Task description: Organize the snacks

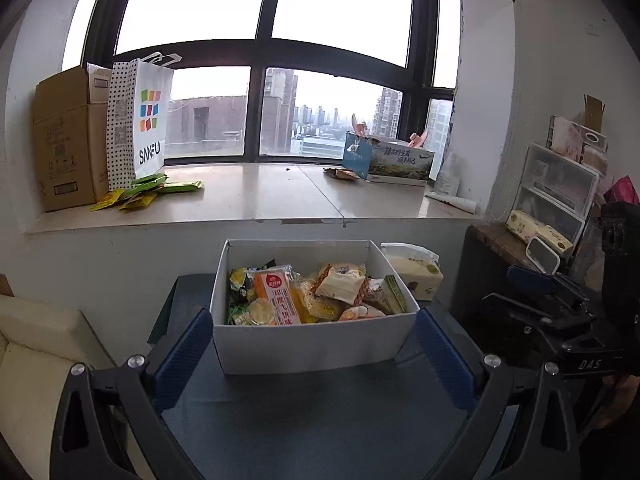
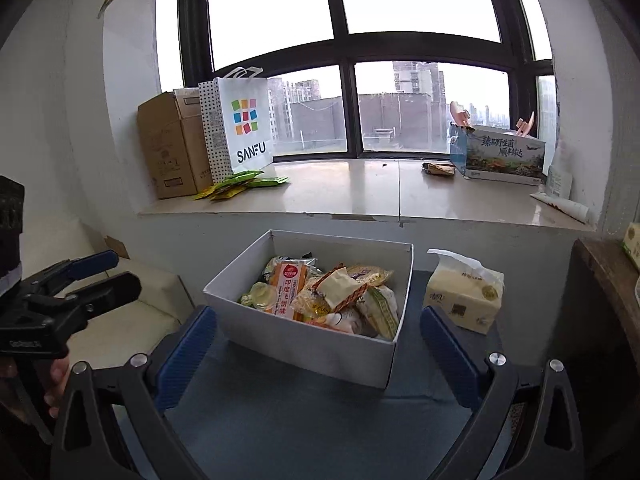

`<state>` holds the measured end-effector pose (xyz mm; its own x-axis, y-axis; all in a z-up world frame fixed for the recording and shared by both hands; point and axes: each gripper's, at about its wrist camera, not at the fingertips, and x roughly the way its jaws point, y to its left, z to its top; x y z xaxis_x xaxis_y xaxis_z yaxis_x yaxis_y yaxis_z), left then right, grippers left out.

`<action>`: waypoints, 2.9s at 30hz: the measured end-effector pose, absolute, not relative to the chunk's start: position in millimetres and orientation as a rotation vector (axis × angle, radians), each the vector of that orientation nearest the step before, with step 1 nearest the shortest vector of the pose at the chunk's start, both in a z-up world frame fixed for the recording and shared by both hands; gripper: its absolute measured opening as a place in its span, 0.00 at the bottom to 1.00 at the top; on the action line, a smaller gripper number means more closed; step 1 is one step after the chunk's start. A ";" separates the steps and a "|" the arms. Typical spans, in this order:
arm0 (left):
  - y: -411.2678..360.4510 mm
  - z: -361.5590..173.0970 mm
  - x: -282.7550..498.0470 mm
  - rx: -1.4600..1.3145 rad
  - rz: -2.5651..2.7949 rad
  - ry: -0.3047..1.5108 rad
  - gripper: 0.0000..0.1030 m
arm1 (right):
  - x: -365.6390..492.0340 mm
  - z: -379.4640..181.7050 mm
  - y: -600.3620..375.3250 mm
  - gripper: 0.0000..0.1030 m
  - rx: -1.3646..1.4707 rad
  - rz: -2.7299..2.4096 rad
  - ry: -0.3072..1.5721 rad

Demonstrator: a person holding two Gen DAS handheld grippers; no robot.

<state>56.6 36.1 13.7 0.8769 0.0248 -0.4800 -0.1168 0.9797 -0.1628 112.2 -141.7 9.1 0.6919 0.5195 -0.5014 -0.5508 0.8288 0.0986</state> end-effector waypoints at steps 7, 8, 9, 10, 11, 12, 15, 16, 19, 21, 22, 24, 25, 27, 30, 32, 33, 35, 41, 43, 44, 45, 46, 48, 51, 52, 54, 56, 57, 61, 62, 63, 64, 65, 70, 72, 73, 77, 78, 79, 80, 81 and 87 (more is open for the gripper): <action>9.6 4.0 27.1 -0.162 0.046 0.544 1.00 | 67.2 0.6 -166.6 1.00 -0.051 0.540 0.558; 7.4 3.6 25.3 -0.153 0.039 0.545 1.00 | 66.0 -0.1 -167.8 1.00 -0.065 0.539 0.561; 5.5 3.3 24.3 -0.144 0.037 0.545 1.00 | 64.4 0.9 -168.4 1.00 -0.074 0.536 0.555; 4.9 4.1 26.0 -0.141 0.043 0.549 1.00 | 63.2 3.2 -168.6 1.00 -0.081 0.531 0.546; 4.6 4.1 26.3 -0.144 0.048 0.549 1.00 | 62.3 5.6 -168.7 1.00 -0.086 0.527 0.535; 4.9 4.4 26.5 -0.150 0.043 0.546 1.00 | 61.8 7.4 -168.4 1.00 -0.085 0.528 0.525; 4.0 4.5 27.9 -0.152 0.041 0.549 1.00 | 62.5 7.6 -165.6 1.00 -0.084 0.544 0.531; 3.6 4.2 28.1 -0.149 0.045 0.549 1.00 | 62.3 6.1 -164.7 1.00 -0.089 0.541 0.535; 3.9 4.0 28.9 -0.148 0.045 0.553 1.00 | 62.3 3.0 -163.2 1.00 -0.092 0.551 0.542; 2.7 4.4 28.6 -0.145 0.044 0.552 1.00 | 62.3 1.7 -163.3 1.00 -0.089 0.557 0.547; 2.3 4.6 28.5 -0.143 0.045 0.552 1.00 | 62.4 1.6 -163.3 1.00 -0.093 0.552 0.546; 1.2 4.5 29.3 -0.138 0.046 0.554 1.00 | 62.5 2.1 -164.3 1.00 -0.094 0.543 0.544; 0.2 4.6 29.4 -0.136 0.048 0.554 1.00 | 62.9 2.2 -165.0 1.00 -0.091 0.545 0.546; -1.0 4.7 29.3 -0.135 0.043 0.553 1.00 | 63.1 2.9 -166.4 1.00 -0.087 0.544 0.544; -0.6 4.3 29.5 -0.133 0.046 0.556 1.00 | 62.4 4.1 -167.8 1.00 -0.085 0.542 0.542; -0.4 4.0 29.7 -0.135 0.046 0.557 1.00 | 61.9 5.4 -168.0 1.00 -0.086 0.540 0.537; 0.0 3.8 29.7 -0.137 0.044 0.557 1.00 | 61.9 5.6 -168.2 1.00 -0.087 0.538 0.537; 0.0 4.0 29.0 -0.139 0.044 0.554 1.00 | 62.2 5.7 -168.8 1.00 -0.085 0.538 0.536; -0.8 4.0 29.2 -0.135 0.045 0.557 1.00 | 61.5 6.0 -168.0 1.00 -0.087 0.540 0.539; -0.5 3.9 29.1 -0.132 0.048 0.555 1.00 | 61.4 6.2 -167.0 1.00 -0.089 0.544 0.540; -0.5 3.8 29.1 -0.132 0.047 0.557 1.00 | 61.1 5.7 -166.4 1.00 -0.090 0.545 0.540; -0.4 3.7 29.0 -0.132 0.048 0.558 1.00 | 61.4 5.6 -166.1 1.00 -0.092 0.546 0.539; -0.1 3.7 28.9 -0.132 0.048 0.557 1.00 | 61.4 5.4 -165.8 1.00 -0.092 0.548 0.540; 0.8 3.4 28.8 -0.139 0.046 0.556 1.00 | 61.3 4.9 -165.4 1.00 -0.095 0.549 0.540; 1.4 2.4 29.0 -0.139 0.050 0.558 1.00 | 62.1 4.4 -165.1 1.00 -0.093 0.547 0.543; 1.1 2.5 29.4 -0.138 0.049 0.559 1.00 | 62.2 4.2 -165.2 1.00 -0.093 0.546 0.543; 0.8 2.4 29.5 -0.135 0.048 0.560 1.00 | 62.3 4.1 -165.3 1.00 -0.093 0.546 0.543; 0.2 2.4 29.3 -0.134 0.047 0.560 1.00 | 62.3 4.0 -165.2 1.00 -0.094 0.547 0.544; 0.2 2.2 29.3 -0.135 0.046 0.561 1.00 | 61.8 4.0 -165.1 1.00 -0.095 0.547 0.544; -0.4 2.1 29.4 -0.131 0.049 0.562 1.00 | 60.4 4.8 -163.8 1.00 -0.097 0.548 0.541; -0.4 2.1 29.5 -0.131 0.047 0.562 1.00 | 60.0 5.0 -163.3 1.00 -0.096 0.547 0.541; -0.2 2.0 29.7 -0.132 0.047 0.563 1.00 | 60.1 4.8 -163.1 1.00 -0.096 0.548 0.542; 0.2 2.0 29.5 -0.133 0.048 0.563 1.00 | 60.0 4.7 -162.9 1.00 -0.096 0.548 0.543; 0.4 1.8 29.7 -0.134 0.047 0.563 1.00 | 59.9 4.5 -163.0 1.00 -0.096 0.548 0.543; 1.1 1.7 29.8 -0.133 0.048 0.563 1.00 | 59.0 4.1 -161.8 1.00 -0.097 0.551 0.541; 0.9 1.6 30.0 -0.132 0.049 0.564 1.00 | 58.8 3.6 -161.6 1.00 -0.098 0.551 0.542; 0.8 1.5 29.9 -0.132 0.050 0.564 1.00 | 58.6 3.7 -161.5 1.00 -0.098 0.552 0.542; 0.9 1.8 30.1 -0.130 0.050 0.565 1.00 | 58.8 3.6 -160.9 1.00 -0.098 0.554 0.542; 0.9 2.0 30.1 -0.130 0.050 0.565 1.00 | 59.0 3.3 -160.7 1.00 -0.098 0.554 0.544; 1.0 1.9 30.3 -0.130 0.051 0.565 1.00 | 58.6 3.6 -160.9 1.00 -0.098 0.555 0.544; 0.9 1.8 30.3 -0.130 0.050 0.565 1.00 | 58.6 3.7 -161.0 1.00 -0.098 0.554 0.543; 0.8 1.9 30.2 -0.131 0.049 0.565 1.00 | 58.5 3.5 -160.8 1.00 -0.097 0.554 0.544; 1.0 2.2 30.5 -0.127 0.050 0.566 1.00 | 58.2 3.5 -159.8 1.00 -0.099 0.561 0.545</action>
